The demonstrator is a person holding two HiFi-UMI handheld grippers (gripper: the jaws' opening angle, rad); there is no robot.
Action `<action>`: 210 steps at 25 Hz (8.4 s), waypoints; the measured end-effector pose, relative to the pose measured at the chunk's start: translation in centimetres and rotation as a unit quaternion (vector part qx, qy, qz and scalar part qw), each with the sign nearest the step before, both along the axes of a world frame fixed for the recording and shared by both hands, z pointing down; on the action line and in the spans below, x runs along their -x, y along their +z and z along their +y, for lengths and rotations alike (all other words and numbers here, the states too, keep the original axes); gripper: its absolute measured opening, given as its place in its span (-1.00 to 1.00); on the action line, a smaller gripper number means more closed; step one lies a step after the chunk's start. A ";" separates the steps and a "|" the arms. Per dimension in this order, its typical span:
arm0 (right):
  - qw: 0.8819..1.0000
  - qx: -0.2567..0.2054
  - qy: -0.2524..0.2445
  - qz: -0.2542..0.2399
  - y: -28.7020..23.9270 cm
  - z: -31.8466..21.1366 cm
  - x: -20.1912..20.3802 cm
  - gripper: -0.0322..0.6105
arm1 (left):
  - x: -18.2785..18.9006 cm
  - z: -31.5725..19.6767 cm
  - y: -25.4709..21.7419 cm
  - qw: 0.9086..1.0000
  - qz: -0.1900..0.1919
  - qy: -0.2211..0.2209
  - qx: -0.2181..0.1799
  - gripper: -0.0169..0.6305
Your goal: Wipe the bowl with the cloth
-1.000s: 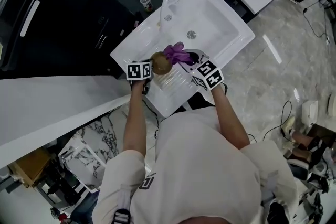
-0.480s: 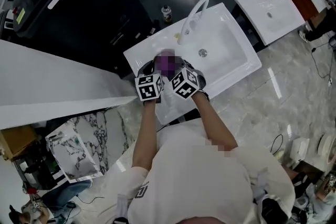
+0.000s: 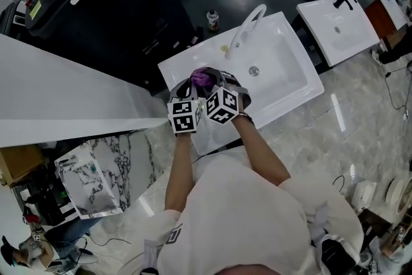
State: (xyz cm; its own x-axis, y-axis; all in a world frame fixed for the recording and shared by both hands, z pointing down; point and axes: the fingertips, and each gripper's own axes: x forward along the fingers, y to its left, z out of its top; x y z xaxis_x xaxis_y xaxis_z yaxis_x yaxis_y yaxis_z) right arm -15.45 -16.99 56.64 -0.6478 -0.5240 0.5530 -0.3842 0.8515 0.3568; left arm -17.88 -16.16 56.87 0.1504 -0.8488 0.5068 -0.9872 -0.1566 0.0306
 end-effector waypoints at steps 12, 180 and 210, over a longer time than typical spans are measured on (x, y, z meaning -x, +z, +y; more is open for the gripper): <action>0.998 -0.043 0.025 0.035 -0.9 -1.3 -2.0 -0.61 | 1.1 -1.4 -0.7 1.000 -0.012 -0.009 -0.023 -0.90; 0.969 -0.172 -0.154 0.090 -2.3 0.5 -5.6 -0.62 | 2.6 -1.2 -0.4 0.931 0.359 -0.041 -0.049 -0.89; 0.956 -0.181 -0.225 0.051 1.3 4.8 -4.1 -0.62 | -6.9 4.1 -3.6 0.723 0.663 0.178 0.074 -0.90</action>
